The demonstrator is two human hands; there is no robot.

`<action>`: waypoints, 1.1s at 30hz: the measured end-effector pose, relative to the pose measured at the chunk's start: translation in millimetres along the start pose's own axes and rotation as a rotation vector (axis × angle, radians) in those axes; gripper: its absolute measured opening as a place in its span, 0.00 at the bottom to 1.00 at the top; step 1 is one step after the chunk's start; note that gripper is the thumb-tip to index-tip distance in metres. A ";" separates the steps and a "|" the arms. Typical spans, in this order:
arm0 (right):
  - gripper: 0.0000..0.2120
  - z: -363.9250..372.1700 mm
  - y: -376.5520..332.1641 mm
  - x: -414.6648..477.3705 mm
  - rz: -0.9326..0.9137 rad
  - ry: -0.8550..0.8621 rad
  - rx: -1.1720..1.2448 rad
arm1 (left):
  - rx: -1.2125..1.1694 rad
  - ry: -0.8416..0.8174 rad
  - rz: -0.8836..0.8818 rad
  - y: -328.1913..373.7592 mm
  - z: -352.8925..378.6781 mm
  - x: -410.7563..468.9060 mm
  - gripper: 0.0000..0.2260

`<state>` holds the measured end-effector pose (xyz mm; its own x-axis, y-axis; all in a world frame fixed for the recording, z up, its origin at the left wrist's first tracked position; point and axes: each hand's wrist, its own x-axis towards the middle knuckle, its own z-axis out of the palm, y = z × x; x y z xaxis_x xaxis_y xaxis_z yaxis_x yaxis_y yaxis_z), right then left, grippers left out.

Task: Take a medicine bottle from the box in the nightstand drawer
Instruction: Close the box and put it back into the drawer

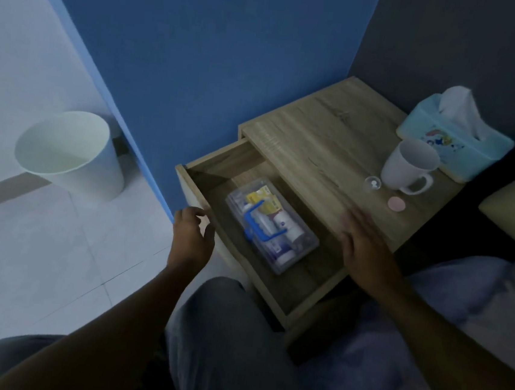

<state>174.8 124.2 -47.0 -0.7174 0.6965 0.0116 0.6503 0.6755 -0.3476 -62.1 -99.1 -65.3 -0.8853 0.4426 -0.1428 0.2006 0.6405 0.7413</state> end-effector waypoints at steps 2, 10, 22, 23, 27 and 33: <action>0.25 4.9 15.9 -2.2 -0.015 -0.040 -0.068 | -0.058 -0.049 -0.108 -6.6 0.9 0.8 0.23; 0.27 17.2 19.0 -21.6 -0.020 0.031 -0.097 | -0.221 -0.413 -0.198 -17.6 25.2 -1.7 0.34; 0.26 30.1 28.2 -19.1 -0.050 0.165 -0.041 | -0.333 -0.440 -0.190 9.8 69.9 18.7 0.33; 0.26 29.9 28.1 -19.0 -0.048 0.162 -0.041 | -0.344 -0.449 -0.181 14.3 74.8 21.4 0.32; 0.27 30.9 28.3 -18.5 -0.039 0.147 -0.028 | -0.375 -0.478 -0.155 31.4 93.3 31.6 0.32; 0.25 35.7 28.1 -18.9 -0.047 0.213 -0.037 | -0.437 -0.493 -0.138 55.2 117.8 39.4 0.33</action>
<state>197.7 121.4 -90.4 -0.6808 0.6967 0.2260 0.6287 0.7142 -0.3076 -36.4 27.6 -107.2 -0.5743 0.6763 -0.4613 -0.1807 0.4449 0.8772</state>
